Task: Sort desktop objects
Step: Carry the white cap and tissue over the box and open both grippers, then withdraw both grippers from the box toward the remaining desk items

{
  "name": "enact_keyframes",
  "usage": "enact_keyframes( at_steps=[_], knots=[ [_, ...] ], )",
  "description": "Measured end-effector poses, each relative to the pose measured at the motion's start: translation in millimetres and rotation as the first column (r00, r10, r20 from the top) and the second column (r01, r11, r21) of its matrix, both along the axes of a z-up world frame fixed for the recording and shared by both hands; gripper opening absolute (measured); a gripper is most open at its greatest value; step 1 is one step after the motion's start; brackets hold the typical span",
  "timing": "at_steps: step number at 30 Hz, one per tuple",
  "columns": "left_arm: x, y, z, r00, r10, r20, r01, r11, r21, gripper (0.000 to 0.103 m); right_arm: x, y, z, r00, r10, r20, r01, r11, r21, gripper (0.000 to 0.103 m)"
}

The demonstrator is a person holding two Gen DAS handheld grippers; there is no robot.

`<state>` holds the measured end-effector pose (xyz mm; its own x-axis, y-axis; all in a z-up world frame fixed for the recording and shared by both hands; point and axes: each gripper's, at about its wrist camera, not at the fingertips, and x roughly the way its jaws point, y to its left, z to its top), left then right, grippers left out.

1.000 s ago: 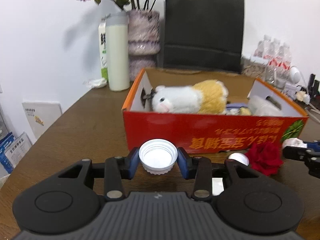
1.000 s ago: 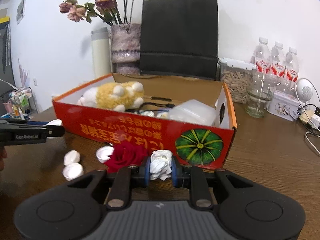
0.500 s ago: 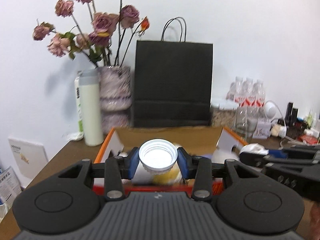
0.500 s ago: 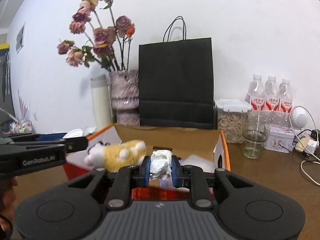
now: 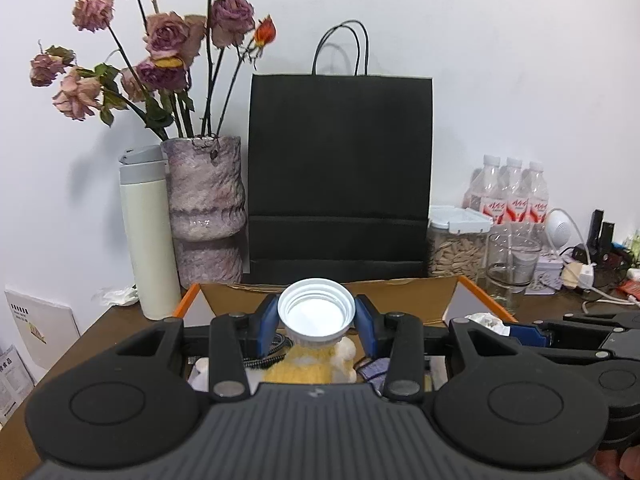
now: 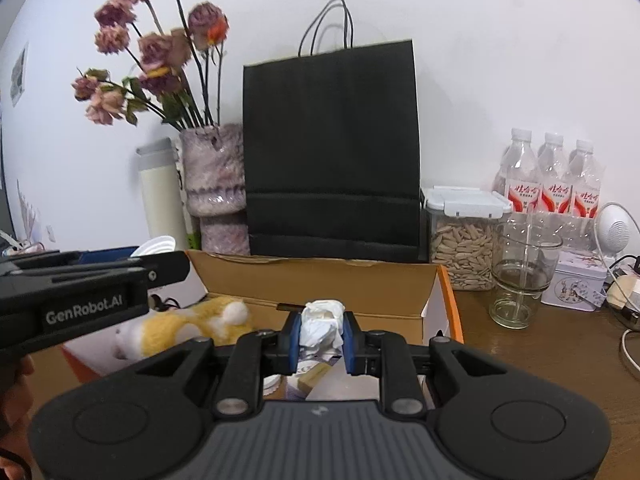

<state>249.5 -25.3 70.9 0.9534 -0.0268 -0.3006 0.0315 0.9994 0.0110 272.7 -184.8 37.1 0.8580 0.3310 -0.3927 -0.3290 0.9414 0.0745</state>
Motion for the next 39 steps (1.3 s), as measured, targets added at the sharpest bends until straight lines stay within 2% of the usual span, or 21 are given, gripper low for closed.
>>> enact_keyframes(
  at_steps=[8, 16, 22, 26, 27, 30, 32, 33, 35, 39],
  knots=[
    [33.7, -2.9, -9.9, 1.0, 0.005, -0.019, -0.005, 1.0, 0.018, 0.041, 27.7, 7.5, -5.4, 1.0, -0.013, -0.009, 0.013, 1.0, -0.019, 0.019],
    [50.0, 7.3, -29.0, 0.991, 0.013, -0.129, -0.012, 1.0, 0.004, 0.041, 31.7, 13.5, -24.5, 0.998, -0.017, -0.054, 0.013, 0.997, -0.081, 0.019],
    [46.9, 4.2, -30.6, 0.993, 0.006, -0.116, -0.004, 1.0, 0.018, 0.042, 28.9, 15.6, -26.4, 0.998, -0.022, -0.051, 0.016, 0.995, -0.103, 0.02],
    [44.0, 4.4, -30.9, 0.995, 0.022, -0.102, -0.021, 1.0, 0.016, 0.067, 28.3, 12.4, -26.1, 0.998, -0.031, -0.055, 0.026, 0.996, -0.086, 0.027],
    [42.2, 4.6, -29.8, 0.996, 0.025, -0.091, -0.024, 1.0, 0.018, 0.069, 28.1, 11.6, -26.3, 0.998, -0.03, -0.057, 0.025, 0.996, -0.083, 0.028],
    [37.1, 5.2, -25.7, 0.998, 0.027, -0.059, -0.026, 0.999, 0.019, 0.08, 26.8, 10.2, -26.1, 0.998, -0.036, -0.055, 0.032, 0.997, -0.076, 0.048],
    [34.0, 5.0, -24.3, 0.999, 0.033, -0.039, -0.032, 0.999, 0.031, 0.09, 24.8, 10.4, -24.8, 0.998, -0.043, -0.041, 0.04, 0.996, -0.083, 0.067],
    [32.2, 5.1, -24.0, 0.999, 0.038, -0.031, -0.037, 0.999, 0.039, 0.093, 23.5, 10.7, -24.1, 0.998, -0.046, -0.032, 0.043, 0.995, -0.085, 0.07],
    [28.5, 6.5, -23.2, 0.999, 0.047, -0.013, -0.046, 0.998, 0.045, 0.102, 21.0, 10.4, -22.5, 0.999, -0.046, -0.019, 0.044, 0.996, -0.081, 0.085],
    [22.9, 11.2, -21.1, 0.999, 0.05, 0.017, -0.051, 0.998, 0.041, 0.103, 18.2, 10.9, -19.7, 0.999, -0.044, -0.004, 0.044, 0.996, -0.08, 0.101]
  ],
)
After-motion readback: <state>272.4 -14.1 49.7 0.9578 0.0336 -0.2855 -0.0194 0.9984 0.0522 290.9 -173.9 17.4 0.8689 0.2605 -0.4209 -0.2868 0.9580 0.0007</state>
